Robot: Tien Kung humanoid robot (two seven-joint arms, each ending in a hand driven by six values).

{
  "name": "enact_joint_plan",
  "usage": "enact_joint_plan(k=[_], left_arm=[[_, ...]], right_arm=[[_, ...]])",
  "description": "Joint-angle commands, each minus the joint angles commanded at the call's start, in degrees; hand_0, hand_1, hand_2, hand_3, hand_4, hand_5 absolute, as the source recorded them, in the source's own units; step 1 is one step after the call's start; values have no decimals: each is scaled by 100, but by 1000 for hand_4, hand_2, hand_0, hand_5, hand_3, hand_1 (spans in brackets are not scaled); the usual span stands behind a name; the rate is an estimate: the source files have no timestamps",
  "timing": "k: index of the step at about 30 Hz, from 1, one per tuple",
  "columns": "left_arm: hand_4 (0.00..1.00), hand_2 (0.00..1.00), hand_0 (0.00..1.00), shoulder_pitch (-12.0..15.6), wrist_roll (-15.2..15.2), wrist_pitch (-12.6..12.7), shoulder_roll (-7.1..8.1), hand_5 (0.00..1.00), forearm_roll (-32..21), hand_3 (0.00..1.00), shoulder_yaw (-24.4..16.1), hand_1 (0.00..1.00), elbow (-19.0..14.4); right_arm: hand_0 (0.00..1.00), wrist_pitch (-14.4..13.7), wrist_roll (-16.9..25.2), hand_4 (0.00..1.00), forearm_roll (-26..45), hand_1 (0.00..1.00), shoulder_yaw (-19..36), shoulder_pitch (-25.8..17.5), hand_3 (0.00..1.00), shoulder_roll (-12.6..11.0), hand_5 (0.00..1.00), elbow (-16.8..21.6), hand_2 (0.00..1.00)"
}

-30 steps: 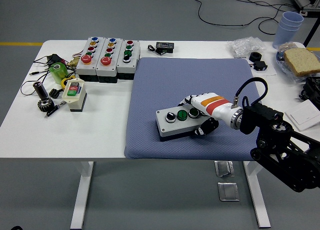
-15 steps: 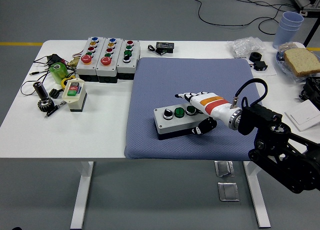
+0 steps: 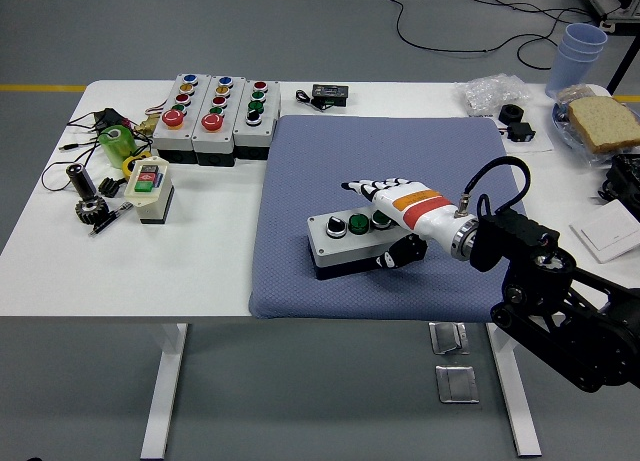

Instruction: Pick up the button,place it on the desk,press the button,press the button

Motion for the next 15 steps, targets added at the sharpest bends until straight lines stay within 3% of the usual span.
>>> enact_joint_plan(k=[15], left_arm=[[325,633,652,-48,-3,0,10,860,-55,551,13,635,0]], right_arm=[[971,-368,-229,944,26,915,33,143,998,359,152,-263,998]])
